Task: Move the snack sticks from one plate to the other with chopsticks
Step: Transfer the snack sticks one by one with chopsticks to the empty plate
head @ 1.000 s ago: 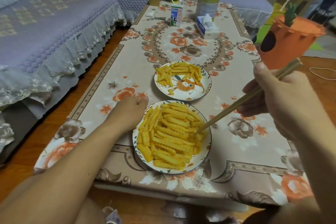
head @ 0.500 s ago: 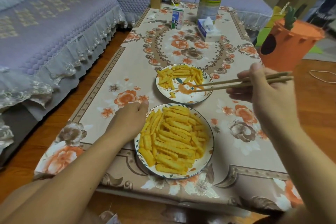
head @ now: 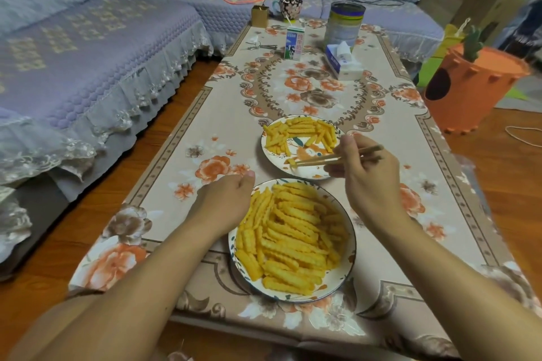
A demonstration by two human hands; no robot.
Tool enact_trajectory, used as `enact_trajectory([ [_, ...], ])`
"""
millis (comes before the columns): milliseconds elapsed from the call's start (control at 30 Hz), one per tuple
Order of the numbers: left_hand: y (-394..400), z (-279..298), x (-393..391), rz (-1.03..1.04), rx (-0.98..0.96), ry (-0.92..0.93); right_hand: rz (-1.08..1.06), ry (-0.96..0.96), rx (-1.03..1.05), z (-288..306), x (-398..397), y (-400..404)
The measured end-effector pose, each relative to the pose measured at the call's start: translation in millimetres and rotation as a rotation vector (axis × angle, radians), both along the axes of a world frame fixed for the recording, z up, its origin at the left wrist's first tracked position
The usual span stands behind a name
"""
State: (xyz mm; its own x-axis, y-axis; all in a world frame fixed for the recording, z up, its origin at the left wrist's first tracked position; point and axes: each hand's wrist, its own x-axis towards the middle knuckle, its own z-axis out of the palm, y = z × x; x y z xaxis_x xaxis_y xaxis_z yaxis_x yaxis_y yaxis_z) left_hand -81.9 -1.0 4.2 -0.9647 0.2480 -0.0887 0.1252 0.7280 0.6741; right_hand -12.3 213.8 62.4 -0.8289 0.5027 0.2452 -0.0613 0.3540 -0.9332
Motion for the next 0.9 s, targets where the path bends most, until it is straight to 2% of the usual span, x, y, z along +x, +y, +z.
enact_trajectory([
  [100,0.2,5.6,0.6,-0.025,0.001,-0.044,-0.039,-0.013,0.027,10.0,5.0,5.4],
  [233,-6.0,3.8,0.7,-0.037,-0.008,-0.074,-0.096,0.007,-0.172,50.2,28.9,24.0],
  [300,-7.5,4.0,3.2,-0.040,-0.001,-0.085,-0.090,-0.039,-0.194,70.5,49.4,34.1],
  [433,-5.9,7.2,9.4,-0.040,-0.008,-0.099,-0.074,-0.231,-0.072,95.2,84.1,39.7],
  [600,1.0,12.3,11.8,-0.044,-0.023,-0.115,-0.026,-0.272,0.009,92.9,95.7,32.6],
  [800,2.5,14.2,11.9,-0.004,-0.058,-0.141,-0.158,-0.066,-0.056,81.4,88.9,59.4],
  [900,-2.5,9.9,3.5,-0.004,-0.066,-0.204,-0.216,-0.030,-0.093,64.7,70.8,62.8],
])
